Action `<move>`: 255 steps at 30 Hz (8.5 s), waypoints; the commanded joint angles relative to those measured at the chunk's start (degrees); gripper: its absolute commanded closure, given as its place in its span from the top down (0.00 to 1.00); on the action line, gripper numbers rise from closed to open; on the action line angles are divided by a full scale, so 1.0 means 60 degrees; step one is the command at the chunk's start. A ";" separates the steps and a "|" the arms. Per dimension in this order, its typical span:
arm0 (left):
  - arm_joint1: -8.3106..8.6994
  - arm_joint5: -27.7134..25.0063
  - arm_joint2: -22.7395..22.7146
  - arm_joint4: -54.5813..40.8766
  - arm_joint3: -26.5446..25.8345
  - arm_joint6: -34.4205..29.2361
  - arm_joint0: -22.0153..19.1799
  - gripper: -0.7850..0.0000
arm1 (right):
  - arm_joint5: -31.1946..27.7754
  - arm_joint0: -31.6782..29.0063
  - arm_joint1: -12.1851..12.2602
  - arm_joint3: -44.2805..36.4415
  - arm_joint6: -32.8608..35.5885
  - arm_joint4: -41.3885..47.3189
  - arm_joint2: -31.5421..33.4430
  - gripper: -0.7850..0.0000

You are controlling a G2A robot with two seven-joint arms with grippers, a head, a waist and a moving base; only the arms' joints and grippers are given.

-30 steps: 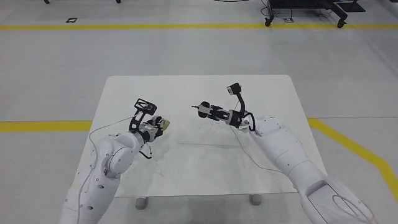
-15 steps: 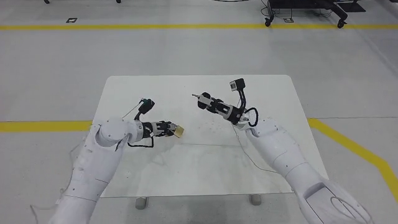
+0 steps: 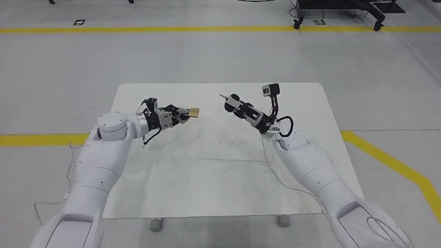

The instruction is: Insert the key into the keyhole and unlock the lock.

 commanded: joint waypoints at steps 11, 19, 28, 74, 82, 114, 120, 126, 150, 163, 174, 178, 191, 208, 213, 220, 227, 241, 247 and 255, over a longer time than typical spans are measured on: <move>-0.0240 0.1513 0.0118 -0.2575 0.1536 -0.2092 -0.0496 0.00 | 0.0821 -0.0223 -0.0200 -0.0944 0.0378 0.0048 -0.0495 0.00; -0.0397 0.1849 0.0525 -0.3073 0.2019 -0.3026 -0.0697 0.00 | 0.0719 0.0211 -0.0483 -0.0252 0.0650 0.0302 -0.0864 0.00; -0.0491 0.1719 0.1109 -0.3592 0.2273 -0.3292 -0.0810 0.00 | 0.0414 0.0547 -0.0745 0.0439 0.0787 0.0552 -0.1046 0.00; 0.1223 -0.6195 0.0573 0.6631 -0.6268 0.0239 0.2325 0.00 | 0.0029 0.0690 -0.0983 0.1467 -0.0179 0.0277 -0.0203 0.00; 0.1374 -0.6057 0.0562 0.8708 -0.7438 0.1166 0.3017 0.00 | 0.0282 0.0769 -0.1060 0.1708 -0.0332 -0.0229 -0.0288 0.00; 0.0906 -0.0228 0.0819 0.2017 -0.3986 -0.0137 0.1499 0.00 | -0.0132 0.0776 -0.1038 0.1652 -0.0940 -0.1573 0.0017 0.00; 0.0716 -0.0093 0.1142 0.0920 -0.2705 -0.0505 0.0682 0.00 | -0.0347 0.0678 -0.0915 0.1466 -0.1487 -0.2090 0.0302 0.00; 0.0499 -0.0318 0.1512 0.0382 -0.1715 -0.0297 -0.0145 0.00 | -0.0165 0.0561 -0.0733 0.0917 -0.1737 -0.2610 0.0638 0.00; -0.0113 -0.1020 0.2380 -0.0596 -0.0002 0.0530 -0.1456 0.00 | 0.0965 0.0057 -0.0545 -0.0190 -0.1937 -0.2964 0.0989 0.00; -0.0020 -0.0922 0.1931 -0.0834 -0.0641 0.1175 -0.1122 0.00 | 0.4789 -0.1291 -0.0384 -0.2533 -0.0541 -0.0511 0.1384 0.00; -0.0044 -0.1126 0.2049 -0.0436 -0.0793 0.1489 -0.1070 0.00 | 0.7046 -0.1711 -0.0323 -0.3210 -0.0488 0.0285 0.1583 0.00; -0.0040 -0.1120 0.2029 -0.0402 -0.0825 0.1498 -0.1058 0.00 | 0.7157 -0.1686 -0.0329 -0.3085 -0.0486 0.0334 0.1588 0.00; -0.0014 -0.1099 0.2018 -0.0134 -0.1038 0.1494 -0.0957 0.00 | 0.7240 -0.1585 -0.0383 -0.2847 -0.0643 0.0260 0.1478 0.00; 0.0001 -0.1092 0.2036 0.0262 -0.1271 0.1788 -0.0865 0.00 | 0.7291 -0.1552 -0.0441 -0.2840 -0.0901 0.0036 0.1366 0.00; -0.0003 -0.1286 0.2082 0.0672 -0.1601 0.2547 -0.0662 0.00 | 0.6737 -0.1646 -0.0452 -0.2943 -0.1952 -0.0804 0.1325 0.00; -0.0006 -0.1263 0.2020 0.0881 -0.2175 0.3453 -0.0256 0.00 | 0.6372 -0.1741 -0.0596 -0.2822 -0.2731 -0.0929 0.1034 0.00; 0.0013 -0.1154 0.1909 0.0918 -0.2311 0.3419 -0.0201 0.00 | 0.6242 -0.1604 -0.0674 -0.2538 -0.2751 -0.0858 0.0977 0.00; -0.0017 -0.1001 0.1896 0.0968 -0.2254 0.3347 -0.0241 0.00 | 0.6284 -0.1623 -0.0702 -0.2554 -0.2515 -0.0919 0.1070 0.00; -0.0040 -0.0982 0.1887 0.0942 -0.2209 0.3385 -0.0263 0.00 | 0.6323 -0.1705 -0.0694 -0.2680 -0.2459 -0.0970 0.1138 0.00; -0.0060 -0.1015 0.1913 0.1016 -0.2215 0.3334 -0.0260 0.00 | 0.6420 -0.1607 -0.0737 -0.2600 -0.2458 -0.0992 0.1113 0.00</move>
